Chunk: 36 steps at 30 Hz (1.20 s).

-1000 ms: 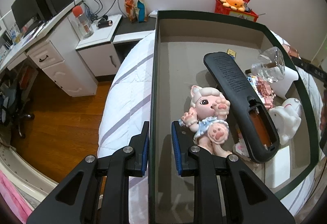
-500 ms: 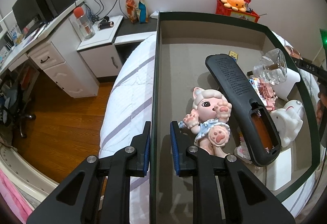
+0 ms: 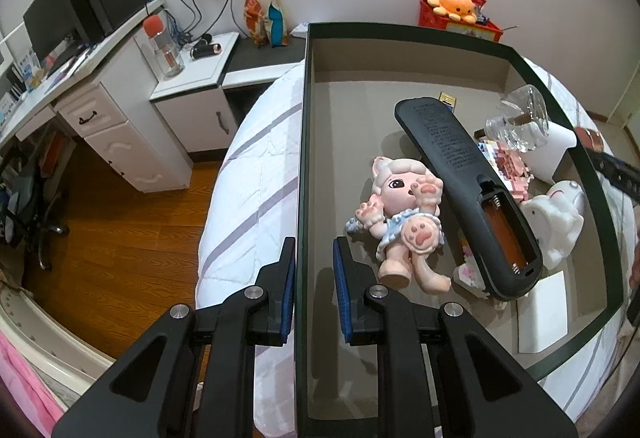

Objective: Organize rigid objects
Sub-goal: 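Move the right tool to the rose-gold canister and grasp it, then lift the rose-gold canister off the bedspread with the right tool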

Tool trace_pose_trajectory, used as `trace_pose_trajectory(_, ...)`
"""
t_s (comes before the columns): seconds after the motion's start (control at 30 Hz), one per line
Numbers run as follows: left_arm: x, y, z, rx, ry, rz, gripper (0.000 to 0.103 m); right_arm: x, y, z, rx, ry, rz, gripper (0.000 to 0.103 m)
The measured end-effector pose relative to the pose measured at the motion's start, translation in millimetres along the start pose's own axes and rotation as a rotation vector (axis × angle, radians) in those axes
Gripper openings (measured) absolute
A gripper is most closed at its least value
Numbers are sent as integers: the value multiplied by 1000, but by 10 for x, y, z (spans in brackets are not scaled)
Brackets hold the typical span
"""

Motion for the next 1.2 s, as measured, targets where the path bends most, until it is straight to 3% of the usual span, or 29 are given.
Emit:
trace_pose_trajectory(0.2, -10, 51, 42, -3, 2, -2, 17, 91, 183, 100, 21, 0, 9, 55)
trace_pose_trajectory(0.67, -48, 141, 81, 4, 3, -9, 17, 94, 186, -18, 41, -5, -34, 57)
trace_pose_trajectory(1.2, -58, 174, 81, 3, 4, -11, 17, 92, 147, 140, -25, -56, -48, 55)
Point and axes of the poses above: each gripper's, at about its wrist camera, not at the fingertips, and z roughly against the way its jaws point, x to its left, y to its underside, the point moved 7 cm from there along -z, roughly the way its jaws point, and after that the axes turned 2 degrees about x, right-handed, at the moved point
